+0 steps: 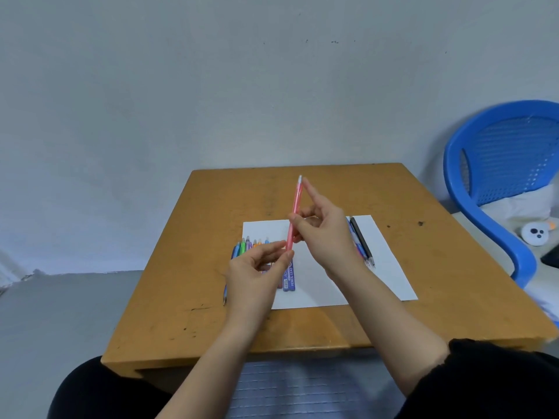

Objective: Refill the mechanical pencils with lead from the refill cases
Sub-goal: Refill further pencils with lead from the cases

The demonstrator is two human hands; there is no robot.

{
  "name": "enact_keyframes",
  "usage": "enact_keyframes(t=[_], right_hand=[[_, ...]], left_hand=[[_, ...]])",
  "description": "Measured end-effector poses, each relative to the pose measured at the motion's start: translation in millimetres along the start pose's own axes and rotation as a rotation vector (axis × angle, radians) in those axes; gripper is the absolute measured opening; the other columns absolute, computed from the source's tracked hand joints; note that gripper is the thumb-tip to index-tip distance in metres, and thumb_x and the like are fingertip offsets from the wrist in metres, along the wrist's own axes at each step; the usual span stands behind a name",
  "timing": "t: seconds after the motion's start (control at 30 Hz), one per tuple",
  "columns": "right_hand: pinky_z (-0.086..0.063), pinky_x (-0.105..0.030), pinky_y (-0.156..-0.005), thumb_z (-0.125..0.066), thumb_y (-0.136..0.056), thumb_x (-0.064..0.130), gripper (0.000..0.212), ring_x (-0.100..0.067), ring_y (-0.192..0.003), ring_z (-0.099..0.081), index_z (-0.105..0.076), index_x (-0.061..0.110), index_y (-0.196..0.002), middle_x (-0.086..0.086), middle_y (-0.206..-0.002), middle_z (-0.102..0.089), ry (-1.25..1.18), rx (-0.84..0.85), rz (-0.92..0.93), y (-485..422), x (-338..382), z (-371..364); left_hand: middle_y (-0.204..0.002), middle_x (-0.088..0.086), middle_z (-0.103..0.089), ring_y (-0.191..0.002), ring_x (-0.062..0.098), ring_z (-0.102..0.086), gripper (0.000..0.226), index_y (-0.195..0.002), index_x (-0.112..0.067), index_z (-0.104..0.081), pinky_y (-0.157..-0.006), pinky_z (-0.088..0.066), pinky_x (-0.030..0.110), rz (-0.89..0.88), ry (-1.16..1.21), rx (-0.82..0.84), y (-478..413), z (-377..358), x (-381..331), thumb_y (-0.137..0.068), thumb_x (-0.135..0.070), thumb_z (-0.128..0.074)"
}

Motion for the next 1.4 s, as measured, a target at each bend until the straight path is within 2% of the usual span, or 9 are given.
enact_keyframes(t=[0.13, 0.23, 0.37, 0.5, 0.77, 0.87, 1.0, 1.2, 1.4], right_hand=[[-0.056, -0.03, -0.069, -0.062, -0.088, 0.005, 0.059, -0.016, -0.069, -0.054, -0.043, 0.022, -0.141, -0.002, -0.071, -0.051, 0.132, -0.053, 0.061, -7, -1, 10], [-0.046, -0.017, -0.061, -0.064, -0.088, 0.008, 0.047, -0.009, -0.066, -0.048, -0.054, 0.019, -0.133, 0.003, -0.069, -0.052, 0.213, -0.066, 0.015, -14, -14, 20], [-0.042, -0.019, -0.063, -0.065, -0.087, 0.011, 0.038, -0.009, -0.062, -0.047, -0.062, 0.013, -0.125, 0.005, -0.066, -0.053, 0.33, -0.096, -0.058, -21, -38, 33], [-0.038, -0.014, -0.056, -0.063, -0.088, 0.012, 0.034, -0.006, -0.059, -0.05, -0.064, 0.014, -0.122, 0.005, -0.066, -0.058, 0.49, -0.092, -0.115, -22, -58, 39], [-0.036, -0.017, -0.07, -0.058, -0.09, 0.013, 0.037, -0.003, -0.067, -0.048, -0.061, 0.015, -0.126, -0.003, -0.087, -0.066, 0.678, -0.006, -0.2, -23, -81, 36], [-0.041, -0.019, -0.073, -0.057, -0.089, 0.012, 0.034, -0.011, -0.073, -0.055, -0.064, 0.015, -0.122, -0.008, -0.089, -0.069, 0.72, -0.002, -0.178, -21, -83, 33], [-0.035, -0.015, -0.072, -0.057, -0.089, 0.011, 0.032, -0.016, -0.082, -0.058, -0.065, 0.012, -0.12, -0.01, -0.092, -0.068, 0.748, -0.009, -0.152, -22, -91, 31], [-0.032, -0.024, -0.078, -0.06, -0.083, 0.005, 0.035, -0.023, -0.114, -0.04, -0.067, 0.013, -0.116, -0.01, -0.112, -0.051, 0.826, -0.149, -0.083, -23, -94, 41], [-0.039, -0.03, -0.078, -0.057, -0.082, 0.006, 0.037, -0.024, -0.111, -0.035, -0.065, 0.014, -0.117, -0.007, -0.106, -0.049, 0.867, -0.287, -0.139, -22, -98, 64]], left_hand=[[-0.104, -0.016, -0.067, -0.096, -0.005, -0.061, 0.02, -0.109, -0.03, -0.068, -0.077, -0.052, 0.015, -0.149, -0.271, -0.055, -11, 19, -10, -0.089, -0.029, -0.066], [-0.115, -0.007, -0.064, -0.105, 0.0, -0.053, 0.025, -0.117, -0.023, -0.066, -0.089, -0.05, 0.031, -0.244, -0.491, -0.11, -28, 42, -11, -0.093, -0.028, -0.06], [-0.122, 0.0, -0.064, -0.117, 0.012, -0.052, 0.03, -0.12, -0.017, -0.066, -0.097, -0.046, 0.045, -0.339, -0.772, -0.059, -48, 53, 3, -0.092, -0.027, -0.062], [-0.133, -0.002, -0.058, -0.127, 0.018, -0.048, 0.033, -0.124, -0.02, -0.064, -0.104, -0.036, 0.043, -0.307, -0.992, 0.015, -59, 62, 33, -0.092, -0.027, -0.06], [-0.134, 0.0, -0.058, -0.127, 0.018, -0.047, 0.032, -0.125, -0.018, -0.063, -0.105, -0.033, 0.04, -0.281, -1.072, -0.007, -64, 69, 46, -0.094, -0.018, -0.054], [-0.136, -0.001, -0.055, -0.128, 0.017, -0.047, 0.032, -0.127, -0.018, -0.061, -0.105, -0.034, 0.038, -0.262, -1.087, 0.011, -65, 68, 50, -0.096, -0.021, -0.053], [-0.137, -0.001, -0.054, -0.126, 0.015, -0.047, 0.031, -0.125, -0.018, -0.062, -0.104, -0.035, 0.038, -0.236, -1.086, 0.033, -68, 68, 56, -0.096, -0.023, -0.052], [-0.133, 0.0, -0.058, -0.125, 0.016, -0.048, 0.031, -0.124, -0.018, -0.063, -0.103, -0.036, 0.038, -0.227, -1.092, 0.037, -69, 68, 58, -0.096, -0.022, -0.051], [-0.13, 0.001, -0.059, -0.123, 0.017, -0.049, 0.03, -0.123, -0.017, -0.063, -0.101, -0.037, 0.037, -0.233, -1.092, 0.04, -69, 67, 58, -0.096, -0.022, -0.05]])
Point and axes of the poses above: each hand's wrist, its own y-axis away from the middle knuckle, its own z-axis out of the back of the hand, x = y × z, the point moved 9 cm from there along -y, towards the middle knuckle
